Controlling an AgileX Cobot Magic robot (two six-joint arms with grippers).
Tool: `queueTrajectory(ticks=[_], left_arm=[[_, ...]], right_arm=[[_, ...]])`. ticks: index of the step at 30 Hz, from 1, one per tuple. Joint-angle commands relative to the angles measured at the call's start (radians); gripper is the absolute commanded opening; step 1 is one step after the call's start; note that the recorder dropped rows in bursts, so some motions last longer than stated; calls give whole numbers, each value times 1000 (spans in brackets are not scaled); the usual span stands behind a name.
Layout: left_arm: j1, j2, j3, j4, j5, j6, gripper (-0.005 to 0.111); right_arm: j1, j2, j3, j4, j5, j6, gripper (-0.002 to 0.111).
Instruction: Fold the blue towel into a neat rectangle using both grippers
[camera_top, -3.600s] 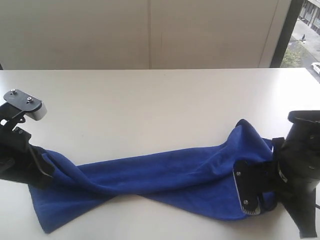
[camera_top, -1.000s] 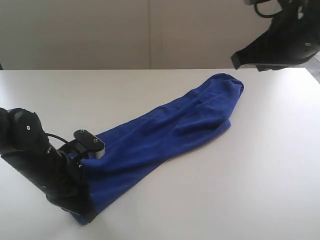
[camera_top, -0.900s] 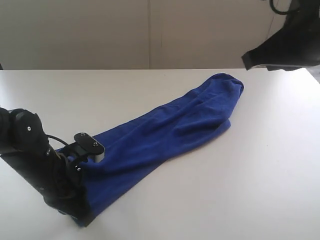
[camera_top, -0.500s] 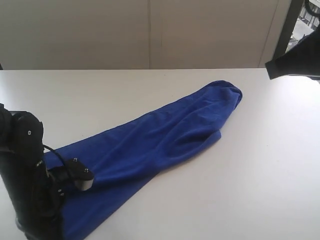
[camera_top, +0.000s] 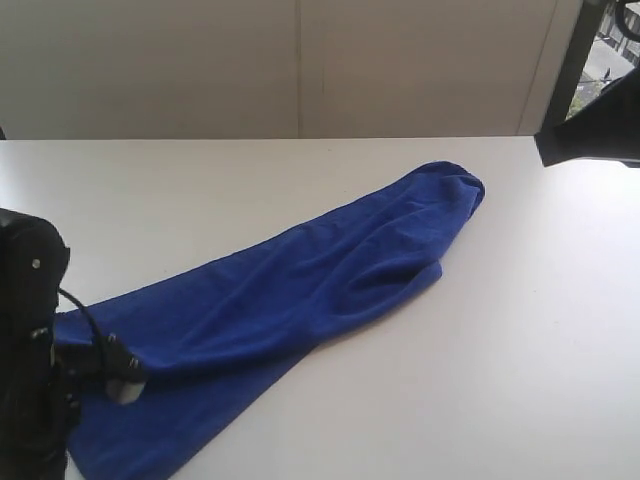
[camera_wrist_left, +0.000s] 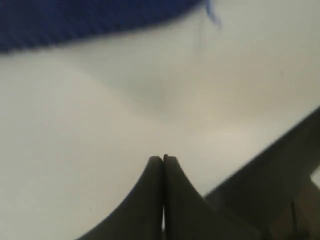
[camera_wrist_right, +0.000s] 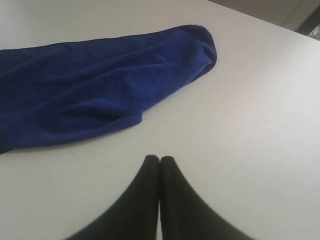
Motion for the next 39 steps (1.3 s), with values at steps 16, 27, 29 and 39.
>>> queueTrajectory(ticks=[16,27,29,39], left_arm=[[-104,6,12,-174,-654,-66,0],[-108,55,36,83,-531,-200,0],[-108,55,57,83,-536,-202,0],[-187,55,156,138,-417,-202,0]], right_arm=[[-5,-6,46,4,-58,-8,0],[-5,-6,47,4,-56,-8,0],[-5,-6,47,4,-56,-8,0],[-5,-6,47,6,-60,-8,0]])
